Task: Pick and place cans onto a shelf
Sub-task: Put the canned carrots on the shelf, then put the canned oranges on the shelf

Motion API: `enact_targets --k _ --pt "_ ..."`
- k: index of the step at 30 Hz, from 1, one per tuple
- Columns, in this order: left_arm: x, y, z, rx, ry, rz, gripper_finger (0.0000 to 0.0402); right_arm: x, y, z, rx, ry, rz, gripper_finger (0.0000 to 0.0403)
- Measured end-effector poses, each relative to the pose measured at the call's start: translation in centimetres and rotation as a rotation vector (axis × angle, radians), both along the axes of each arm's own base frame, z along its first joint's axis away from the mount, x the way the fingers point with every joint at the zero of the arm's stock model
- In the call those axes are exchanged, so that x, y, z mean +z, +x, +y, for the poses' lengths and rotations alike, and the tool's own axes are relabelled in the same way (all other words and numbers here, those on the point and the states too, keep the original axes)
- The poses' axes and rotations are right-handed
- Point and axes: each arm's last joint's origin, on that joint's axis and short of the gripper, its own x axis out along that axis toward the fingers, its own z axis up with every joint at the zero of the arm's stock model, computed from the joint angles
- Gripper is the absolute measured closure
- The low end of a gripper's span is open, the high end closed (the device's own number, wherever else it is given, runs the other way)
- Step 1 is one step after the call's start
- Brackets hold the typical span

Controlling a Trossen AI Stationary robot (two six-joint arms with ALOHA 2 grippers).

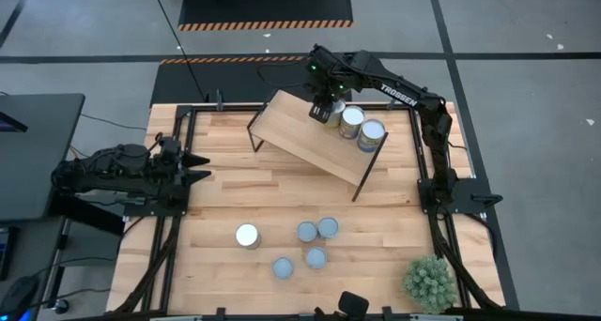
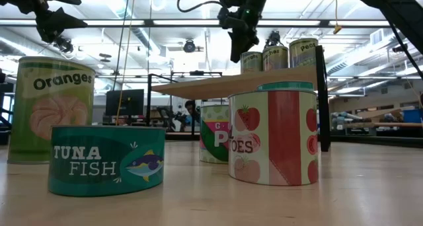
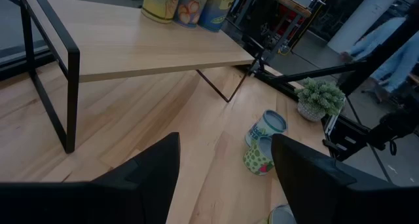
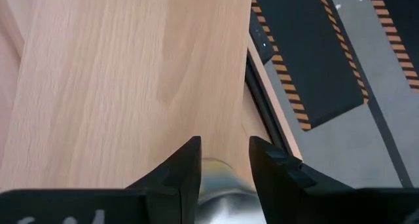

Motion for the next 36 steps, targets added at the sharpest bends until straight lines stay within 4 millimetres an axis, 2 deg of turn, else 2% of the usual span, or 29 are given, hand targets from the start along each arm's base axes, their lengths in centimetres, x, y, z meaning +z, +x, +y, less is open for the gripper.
enact_targets --k 4,10,15,22,25,36 --pt "0.0 0.0 0.0 0.0 -0.001 0.0 0.0155 0.0 0.2 0.1 0.002 -0.001 -0.01 0.0268" --pt "0.0 0.0 0.0 0.001 -0.002 0.0 0.0155 0.7 1.2 0.1 -0.005 -0.056 -0.116 0.0268" --pt "0.0 0.0 0.0 0.001 -0.002 -0.001 0.0155 1.1 0.9 -0.7 -0.092 -0.135 -0.114 0.0268" --pt "0.0 0.0 0.0 0.002 -0.01 -0.002 0.0155 1.4 0.0 -2.0 -0.158 0.01 -0.214 0.0268" --pt "0.0 0.0 0.0 0.003 -0.01 -0.003 0.0155 1.5 0.6 -1.2 -0.106 0.047 -0.253 0.0268" --pt "0.0 0.0 0.0 -0.002 -0.012 -0.003 0.0155 2.3 4.0 4.2 -0.008 0.054 -0.371 0.0268"
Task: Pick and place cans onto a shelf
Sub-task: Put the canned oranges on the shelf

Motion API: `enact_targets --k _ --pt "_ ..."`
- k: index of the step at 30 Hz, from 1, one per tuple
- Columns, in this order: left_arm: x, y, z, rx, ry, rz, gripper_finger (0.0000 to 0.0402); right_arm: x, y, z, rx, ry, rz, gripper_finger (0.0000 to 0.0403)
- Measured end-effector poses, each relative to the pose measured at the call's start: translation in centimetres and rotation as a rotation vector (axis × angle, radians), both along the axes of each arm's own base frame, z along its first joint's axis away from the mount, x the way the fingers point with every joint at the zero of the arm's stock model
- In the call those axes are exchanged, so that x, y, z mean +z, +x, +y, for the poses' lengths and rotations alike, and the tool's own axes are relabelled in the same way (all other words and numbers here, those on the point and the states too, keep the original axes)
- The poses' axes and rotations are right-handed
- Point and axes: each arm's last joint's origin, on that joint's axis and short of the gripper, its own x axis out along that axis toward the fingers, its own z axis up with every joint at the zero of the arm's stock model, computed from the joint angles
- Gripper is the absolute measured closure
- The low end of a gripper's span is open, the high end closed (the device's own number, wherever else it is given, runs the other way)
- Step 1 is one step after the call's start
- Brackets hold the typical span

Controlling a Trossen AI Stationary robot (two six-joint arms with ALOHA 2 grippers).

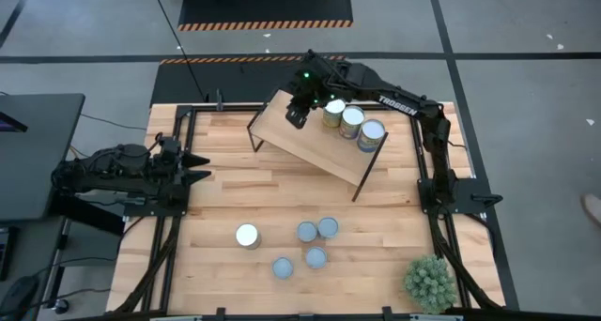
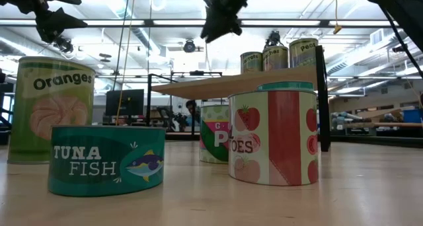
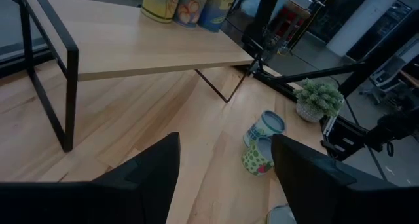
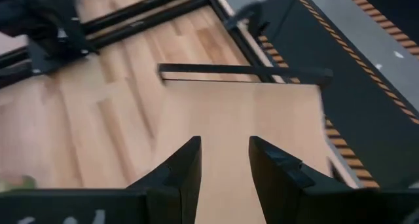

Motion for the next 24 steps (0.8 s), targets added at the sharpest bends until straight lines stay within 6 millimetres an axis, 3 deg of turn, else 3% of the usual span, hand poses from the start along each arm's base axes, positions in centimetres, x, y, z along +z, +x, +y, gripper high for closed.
enact_targets --k 24 --pt "0.0 0.0 -0.5 -0.141 -0.129 -0.004 0.0155 0.6 3.0 11.0 0.049 0.072 -0.11 0.0273"
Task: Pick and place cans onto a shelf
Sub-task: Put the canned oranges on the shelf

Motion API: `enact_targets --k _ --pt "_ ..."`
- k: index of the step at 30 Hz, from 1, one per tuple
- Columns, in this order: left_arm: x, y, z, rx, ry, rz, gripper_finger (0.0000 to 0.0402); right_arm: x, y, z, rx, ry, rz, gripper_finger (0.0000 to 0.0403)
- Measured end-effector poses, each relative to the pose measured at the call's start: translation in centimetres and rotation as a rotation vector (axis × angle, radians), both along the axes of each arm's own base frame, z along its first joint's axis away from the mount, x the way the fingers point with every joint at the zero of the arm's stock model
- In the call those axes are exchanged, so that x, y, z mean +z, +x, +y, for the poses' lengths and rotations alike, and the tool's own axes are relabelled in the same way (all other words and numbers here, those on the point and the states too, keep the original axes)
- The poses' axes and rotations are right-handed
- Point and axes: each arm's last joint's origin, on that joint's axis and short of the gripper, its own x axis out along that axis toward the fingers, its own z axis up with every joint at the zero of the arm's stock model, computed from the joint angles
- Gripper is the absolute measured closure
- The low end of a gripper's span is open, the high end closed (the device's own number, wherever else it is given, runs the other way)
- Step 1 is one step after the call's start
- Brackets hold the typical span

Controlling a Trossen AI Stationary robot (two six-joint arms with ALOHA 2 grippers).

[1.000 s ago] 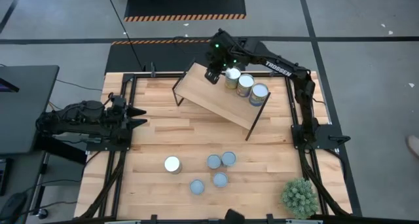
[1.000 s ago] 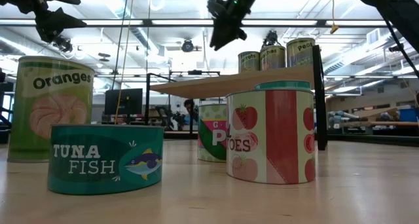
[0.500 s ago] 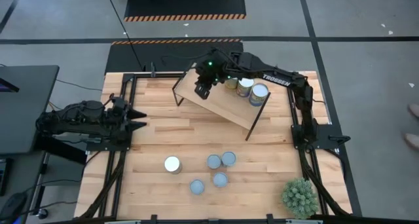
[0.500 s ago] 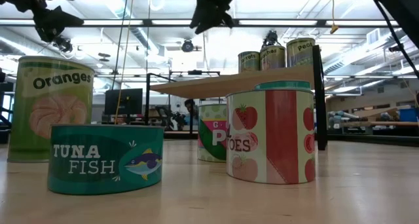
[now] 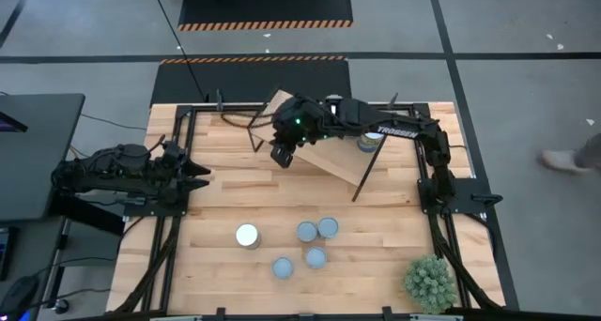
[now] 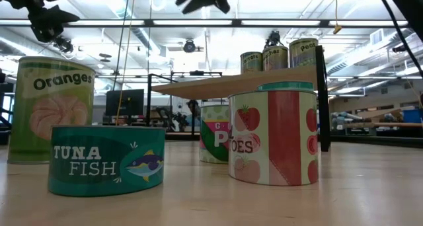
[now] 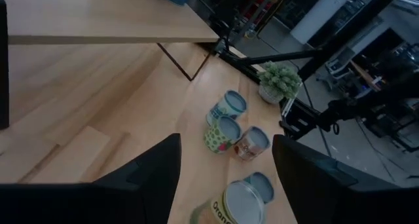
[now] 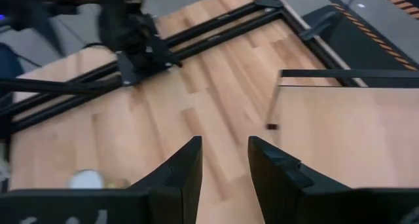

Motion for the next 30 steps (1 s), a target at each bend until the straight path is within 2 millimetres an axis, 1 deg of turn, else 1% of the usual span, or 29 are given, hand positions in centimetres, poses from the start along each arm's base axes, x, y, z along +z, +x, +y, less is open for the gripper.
enact_targets --k 6,10,13,16,19,22,24,27,30 --pt "0.0 0.0 0.0 0.011 -0.042 0.0 0.0155 0.4 0.5 4.0 0.025 -0.007 -0.059 0.0274" --pt "0.0 0.0 0.0 0.011 -0.038 0.001 0.0155 0.1 0.7 7.0 0.047 0.005 -0.067 0.0274" --pt "0.0 0.0 0.0 0.006 -0.013 0.001 0.0155 -1.2 1.3 9.1 0.064 0.026 -0.052 0.0274" --pt "0.0 0.0 0.0 0.007 -0.011 -0.001 0.0155 -3.0 2.1 11.3 0.081 0.059 -0.036 0.0274" --pt "0.1 0.1 0.0 0.007 -0.011 -0.007 0.0155 -5.1 2.9 13.7 0.094 0.108 -0.007 0.0274" --pt "0.1 0.3 0.0 0.005 -0.005 0.0 0.0155 -7.9 3.7 16.3 0.127 0.156 0.043 0.0274" --pt "0.0 0.4 0.0 0.003 -0.003 0.017 0.0155 -9.4 4.2 17.8 0.148 0.181 0.06 0.0274" --pt "0.0 0.8 -0.1 -0.002 -0.004 0.03 0.0155 -11.1 4.5 19.4 0.153 0.204 0.094 0.0274" --pt "0.1 1.4 -0.1 -0.006 -0.006 0.029 0.0155 -12.1 4.4 20.2 0.146 0.214 0.128 0.0276"
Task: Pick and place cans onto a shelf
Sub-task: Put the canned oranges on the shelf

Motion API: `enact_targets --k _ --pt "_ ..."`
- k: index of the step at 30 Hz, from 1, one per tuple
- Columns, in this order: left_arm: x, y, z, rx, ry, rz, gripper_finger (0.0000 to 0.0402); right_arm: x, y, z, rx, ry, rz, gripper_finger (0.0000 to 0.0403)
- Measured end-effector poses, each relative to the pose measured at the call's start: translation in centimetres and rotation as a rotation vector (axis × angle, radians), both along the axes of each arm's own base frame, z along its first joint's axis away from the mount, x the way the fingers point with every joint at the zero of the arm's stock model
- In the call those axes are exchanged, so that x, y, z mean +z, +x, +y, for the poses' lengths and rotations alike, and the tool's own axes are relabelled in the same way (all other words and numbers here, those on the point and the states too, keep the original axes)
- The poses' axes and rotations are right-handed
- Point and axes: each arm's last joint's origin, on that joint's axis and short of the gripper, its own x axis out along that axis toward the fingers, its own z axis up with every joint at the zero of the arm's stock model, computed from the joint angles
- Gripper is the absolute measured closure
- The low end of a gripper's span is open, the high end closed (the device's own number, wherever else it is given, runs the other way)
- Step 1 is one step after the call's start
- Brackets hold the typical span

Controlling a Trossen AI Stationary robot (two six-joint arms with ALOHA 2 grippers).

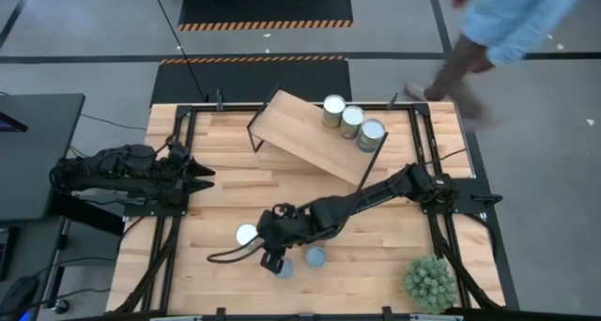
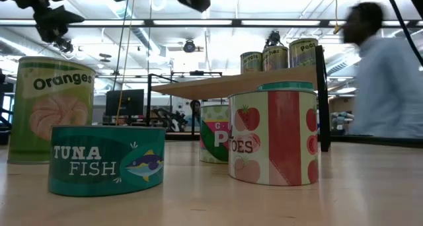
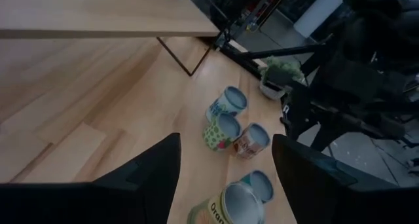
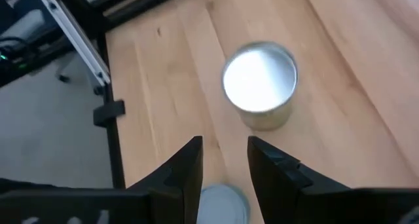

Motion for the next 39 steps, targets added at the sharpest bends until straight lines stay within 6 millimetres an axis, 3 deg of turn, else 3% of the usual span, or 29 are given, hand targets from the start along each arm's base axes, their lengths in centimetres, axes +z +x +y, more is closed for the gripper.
enact_targets --k 13,19,28,33,39 --pt "-0.3 2.7 -0.2 0.004 -0.002 0.086 0.0155 0.0 -0.7 1.2 0.029 0.063 0.041 0.0293" --pt "0.0 3.9 -0.4 -0.026 -0.016 0.062 0.0155 -0.1 -1.3 2.4 0.091 -0.016 0.037 0.0302" --pt "0.5 4.1 -0.5 -0.074 0.004 0.001 0.0155 0.4 -1.4 2.4 0.095 -0.048 0.027 0.0309" --pt "0.2 4.0 -0.8 -0.209 0.097 0.026 0.0155 0.4 -0.9 1.0 -0.001 -0.086 0.012 0.0309" --pt "-0.8 3.6 -0.8 -0.295 0.262 0.117 0.0155 0.6 0.3 -2.2 -0.104 -0.098 -0.01 0.0309"
